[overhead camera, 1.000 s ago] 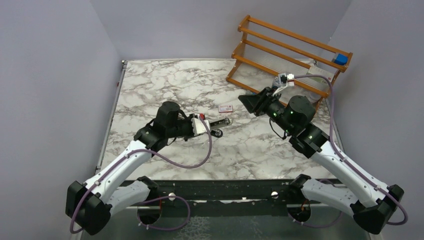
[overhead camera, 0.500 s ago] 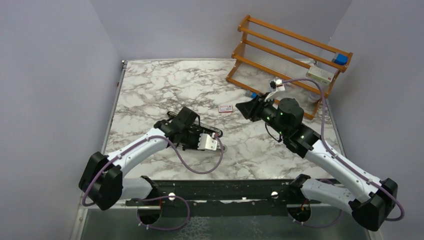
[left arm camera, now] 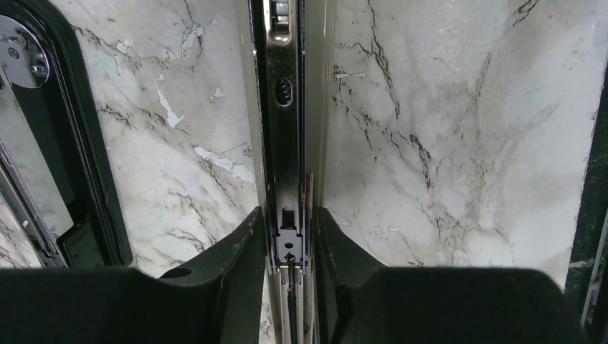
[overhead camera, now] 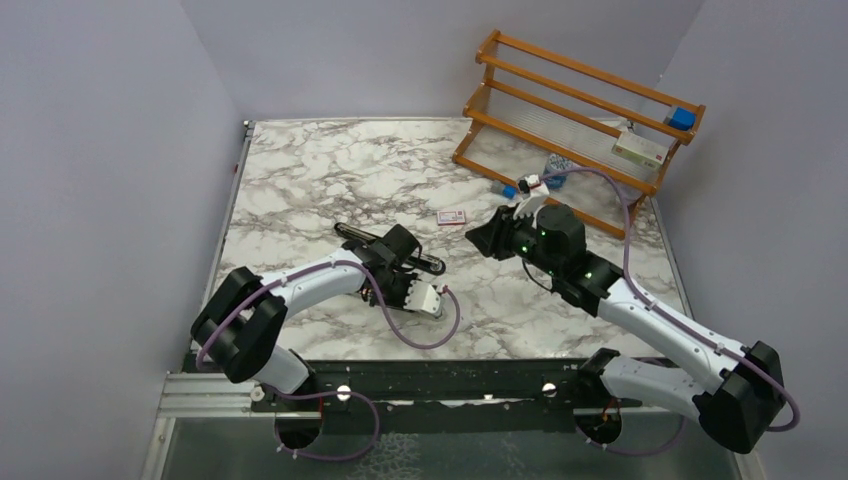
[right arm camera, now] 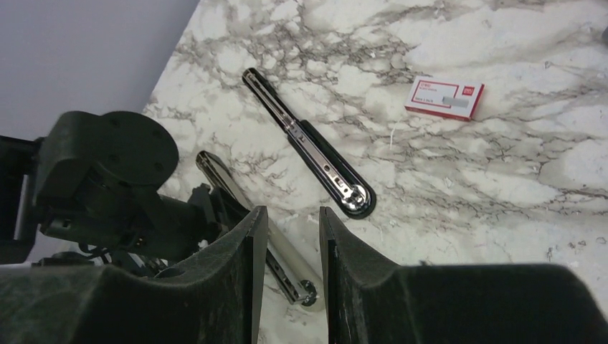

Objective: Load the staples into the stapler

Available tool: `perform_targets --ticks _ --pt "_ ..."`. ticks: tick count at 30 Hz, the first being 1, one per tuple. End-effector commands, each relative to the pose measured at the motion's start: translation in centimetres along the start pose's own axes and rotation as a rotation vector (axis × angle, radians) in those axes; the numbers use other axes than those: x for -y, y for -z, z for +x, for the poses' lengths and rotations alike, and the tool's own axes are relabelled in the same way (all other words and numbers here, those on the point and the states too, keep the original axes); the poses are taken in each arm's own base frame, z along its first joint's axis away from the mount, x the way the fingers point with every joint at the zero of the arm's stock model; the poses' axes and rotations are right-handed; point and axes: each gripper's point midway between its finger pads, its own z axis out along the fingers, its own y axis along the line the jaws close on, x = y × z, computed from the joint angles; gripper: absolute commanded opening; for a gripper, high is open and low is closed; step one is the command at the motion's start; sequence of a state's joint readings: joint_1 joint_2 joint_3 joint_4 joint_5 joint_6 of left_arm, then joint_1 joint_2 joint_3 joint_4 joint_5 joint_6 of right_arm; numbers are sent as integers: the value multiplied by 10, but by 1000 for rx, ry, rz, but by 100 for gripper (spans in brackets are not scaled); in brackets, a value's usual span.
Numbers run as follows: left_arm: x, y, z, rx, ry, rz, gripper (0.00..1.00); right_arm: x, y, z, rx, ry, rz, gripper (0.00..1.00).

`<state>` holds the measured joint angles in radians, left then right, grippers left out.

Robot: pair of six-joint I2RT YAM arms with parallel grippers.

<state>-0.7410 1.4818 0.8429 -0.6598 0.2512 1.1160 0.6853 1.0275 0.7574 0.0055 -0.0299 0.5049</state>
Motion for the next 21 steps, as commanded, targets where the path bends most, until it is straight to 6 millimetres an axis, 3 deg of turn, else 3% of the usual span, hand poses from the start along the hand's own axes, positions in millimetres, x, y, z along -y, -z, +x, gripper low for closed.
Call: perform_targets --ticks 1,6,10,14,17,21 --pt "-5 -2 5 -43 -20 -11 21 9 0 24 -60 6 10 36" --pt "-8 1 2 -28 -14 -36 40 20 1 38 -80 1 41 36" --pt "-12 6 -3 -8 -14 -62 62 28 0 43 -81 7 67 37" --pt "-20 14 -9 16 -3 -97 63 28 -3 50 -100 24 52 37" --pt "-40 34 -24 107 39 -203 64 27 -5 61 -133 42 25 38" --pt "-87 80 -39 277 216 -486 74 26 -13 80 -172 69 -37 39"
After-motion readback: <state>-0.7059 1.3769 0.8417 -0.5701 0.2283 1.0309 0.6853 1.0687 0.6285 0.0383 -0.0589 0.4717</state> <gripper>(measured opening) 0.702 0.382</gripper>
